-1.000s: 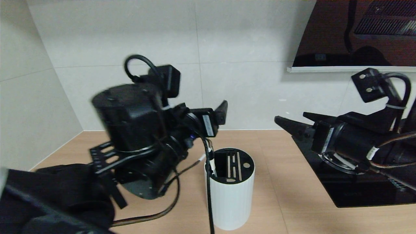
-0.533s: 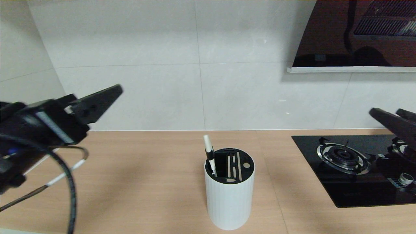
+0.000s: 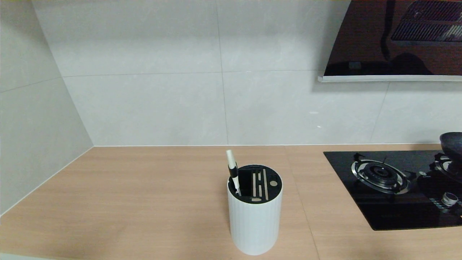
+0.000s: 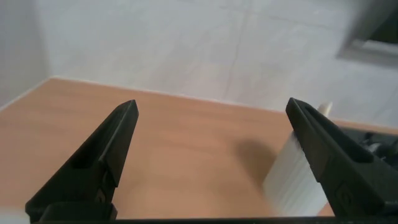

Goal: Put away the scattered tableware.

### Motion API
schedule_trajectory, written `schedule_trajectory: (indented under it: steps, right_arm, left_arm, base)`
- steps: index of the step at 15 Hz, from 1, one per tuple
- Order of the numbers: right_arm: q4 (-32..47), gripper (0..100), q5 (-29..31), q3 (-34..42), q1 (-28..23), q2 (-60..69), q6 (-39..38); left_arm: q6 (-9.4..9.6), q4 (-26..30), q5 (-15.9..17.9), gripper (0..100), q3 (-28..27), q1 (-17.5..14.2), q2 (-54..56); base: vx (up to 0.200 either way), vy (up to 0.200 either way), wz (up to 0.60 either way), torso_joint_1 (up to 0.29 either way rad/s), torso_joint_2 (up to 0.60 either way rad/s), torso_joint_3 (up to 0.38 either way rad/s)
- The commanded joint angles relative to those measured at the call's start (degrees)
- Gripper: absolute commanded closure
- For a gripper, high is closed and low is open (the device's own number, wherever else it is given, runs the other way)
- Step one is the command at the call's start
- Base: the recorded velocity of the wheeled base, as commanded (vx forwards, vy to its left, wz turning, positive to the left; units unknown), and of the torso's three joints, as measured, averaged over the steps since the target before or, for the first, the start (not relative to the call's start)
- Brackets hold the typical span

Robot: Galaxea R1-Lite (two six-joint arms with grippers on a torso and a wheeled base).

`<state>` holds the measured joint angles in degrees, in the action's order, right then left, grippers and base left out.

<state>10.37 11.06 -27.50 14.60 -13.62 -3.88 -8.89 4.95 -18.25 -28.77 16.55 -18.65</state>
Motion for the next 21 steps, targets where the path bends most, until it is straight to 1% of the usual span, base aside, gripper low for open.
schedule_trajectory:
  steps: [1, 3, 4, 5, 6, 7, 8, 9, 10, 11, 12, 13, 14, 15, 18, 21]
  right_arm:
    - [2.1, 0, 2.4, -2.4, -5.6, 7.9, 0.8]
    - [2.0, 0, 1.8, 1.5, -12.1, 9.2, 0.9]
    - [2.5, 0, -0.3, 3.2, -14.0, 12.1, 1.2]
    - [2.1, 0, -2.5, 6.4, -14.4, 13.6, 2.3]
    - [1.8, 0, -0.9, 9.1, -14.4, 13.6, 2.5]
    - [0.6, 0, 0.3, 11.8, -14.4, 13.6, 2.6]
    - [-2.6, 0, -0.3, 15.9, -14.4, 13.6, 2.5]
    - [-4.7, 0, -1.0, 17.9, -14.4, 13.6, 2.6]
    - [-10.0, 0, -3.7, 23.4, -14.4, 13.6, 3.6]
    - [-15.4, 0, -5.4, 27.5, -14.4, 13.6, 5.6]
    - [-13.2, 0, -7.3, 27.4, -14.4, 13.6, 5.7]
    - [-12.9, 0, -10.2, 27.4, -14.4, 13.6, 5.6]
    - [-11.3, 0, -13.1, 27.5, -14.4, 13.5, 5.9]
    - [-9.4, 0, -14.3, 27.2, -14.4, 13.6, 6.0]
    - [-10.5, 0, -14.6, 27.5, -14.4, 13.6, 5.9]
    - [-10.5, 0, -14.6, 27.5, -14.4, 13.6, 5.6]
  left_arm:
    - [1.42, 7.2, 0.9, 0, -0.7, -7.1, 13.0]
    - [1.5, 6.7, 0.5, 0, 0.6, -11.1, 13.0]
    - [1.94, 6.8, 0.9, 0, 1.4, -14.4, 14.3]
    - [3.61, 7.4, 2.6, 0, 3.0, -16.3, 17.5]
    - [5.9, 7.0, 3.6, 0, 6.6, -16.9, 18.7]
    - [7.48, 6.3, 3.0, 0, 11.1, -16.9, 18.7]
    - [9.5, 4.3, 3.6, 0, 16.6, -16.9, 18.7]
    - [10.47, 3.0, 4.4, 0, 19.1, -16.9, 18.7]
    - [11.61, -1.5, 7.3, 0, 24.9, -16.9, 18.7]
    - [11.79, -7.2, 9.7, 0, 28.8, -16.8, 18.7]
    - [11.44, -6.9, 12.5, 0, 28.8, -16.9, 18.7]
    - [10.12, -5.7, 15.5, 0, 28.8, -16.8, 18.7]
    - [9.24, -4.5, 18.3, 0, 28.8, -16.7, 18.7]
    - [9.5, -4.9, 18.2, 0, 28.8, -16.6, 18.7]
    - [8.97, -4.9, 18.2, 0, 28.8, -16.6, 18.7]
    - [8.97, -4.9, 18.2, 0, 28.8, -16.7, 18.7]
  base:
    - [0.0, 0.0, 0.0, 0.0, 0.0, 0.0]
    - [0.0, 0.0, 0.0, 0.0, 0.0, 0.0]
    - [0.0, 0.0, 0.0, 0.0, 0.0, 0.0]
    - [0.0, 0.0, 0.0, 0.0, 0.0, 0.0]
    - [0.0, 0.0, 0.0, 0.0, 0.0, 0.0]
    - [0.0, 0.0, 0.0, 0.0, 0.0, 0.0]
    - [0.0, 0.0, 0.0, 0.0, 0.0, 0.0]
    - [0.0, 0.0, 0.0, 0.0, 0.0, 0.0]
    - [0.0, 0.0, 0.0, 0.0, 0.0, 0.0]
    - [0.0, 0.0, 0.0, 0.0, 0.0, 0.0]
    - [0.0, 0.0, 0.0, 0.0, 0.0, 0.0]
    - [0.0, 0.0, 0.0, 0.0, 0.0, 0.0]
    - [0.0, 0.0, 0.0, 0.0, 0.0, 0.0]
    - [0.0, 0.0, 0.0, 0.0, 0.0, 0.0]
    - [0.0, 0.0, 0.0, 0.0, 0.0, 0.0]
    - [0.0, 0.0, 0.0, 0.0, 0.0, 0.0]
